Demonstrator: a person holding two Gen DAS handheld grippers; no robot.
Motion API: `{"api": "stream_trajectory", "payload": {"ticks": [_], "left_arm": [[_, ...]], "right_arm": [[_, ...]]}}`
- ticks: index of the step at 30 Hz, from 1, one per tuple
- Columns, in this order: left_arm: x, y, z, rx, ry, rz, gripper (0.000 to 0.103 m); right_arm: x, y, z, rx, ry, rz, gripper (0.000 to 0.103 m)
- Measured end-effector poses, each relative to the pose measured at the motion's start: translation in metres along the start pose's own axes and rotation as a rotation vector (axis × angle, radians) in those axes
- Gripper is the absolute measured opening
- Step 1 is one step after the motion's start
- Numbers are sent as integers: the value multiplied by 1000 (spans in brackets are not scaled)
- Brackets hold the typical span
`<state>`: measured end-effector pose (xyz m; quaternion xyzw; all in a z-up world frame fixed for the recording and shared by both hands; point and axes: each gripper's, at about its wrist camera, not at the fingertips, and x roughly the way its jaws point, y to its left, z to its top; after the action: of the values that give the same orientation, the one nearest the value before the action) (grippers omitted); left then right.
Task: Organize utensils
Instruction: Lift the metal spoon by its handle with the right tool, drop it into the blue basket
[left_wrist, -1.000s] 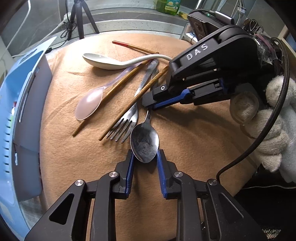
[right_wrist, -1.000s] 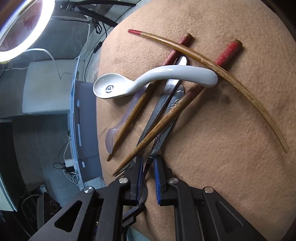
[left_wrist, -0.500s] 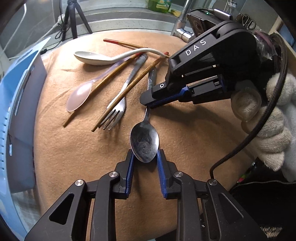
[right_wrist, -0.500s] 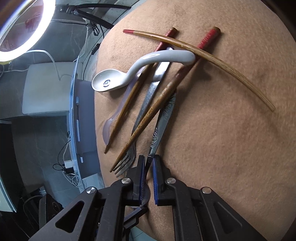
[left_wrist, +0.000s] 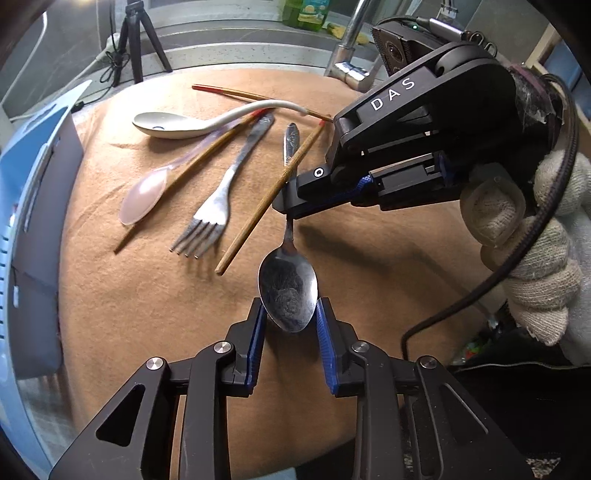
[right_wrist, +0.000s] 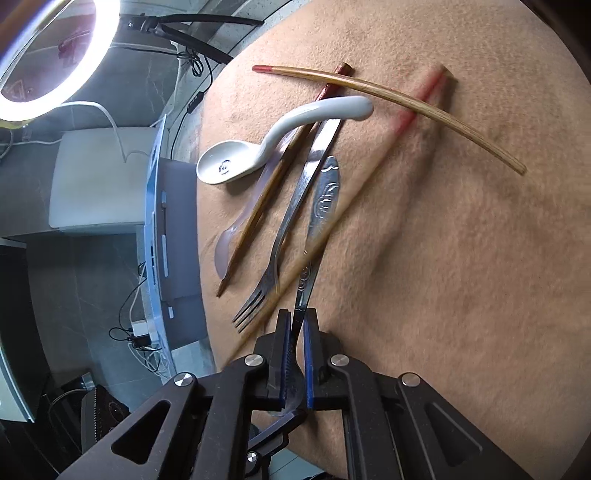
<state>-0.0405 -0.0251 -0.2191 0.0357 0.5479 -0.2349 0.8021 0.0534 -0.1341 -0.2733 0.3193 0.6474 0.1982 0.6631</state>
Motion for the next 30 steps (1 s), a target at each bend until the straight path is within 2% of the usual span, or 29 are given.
{"api": "stream_trajectory", "payload": {"ticks": [3,6,11,18,22,30], "left_arm": [[4,0,-2,10,22,-25,25],[2,-1,0,34,18,-16,24],[-8,14,7,-13,-11,-56,23],[-9,19,-6,-50,-6,-75,22],[-16,16,-19,-84,-23,-65,21],[-43,34,-45,-221,-97,-10,19]], "right_arm": [[-1,-4,-5,12,2,-7,5],[-1,-3,-4,41,9,1,5],[2,29,4,-36,-15,-25,5],[29,33,1,-42,41,-85,5],[39,40,-3,-62,77,-94,5],[60,76,-10,-154,144,-61,5]]}}
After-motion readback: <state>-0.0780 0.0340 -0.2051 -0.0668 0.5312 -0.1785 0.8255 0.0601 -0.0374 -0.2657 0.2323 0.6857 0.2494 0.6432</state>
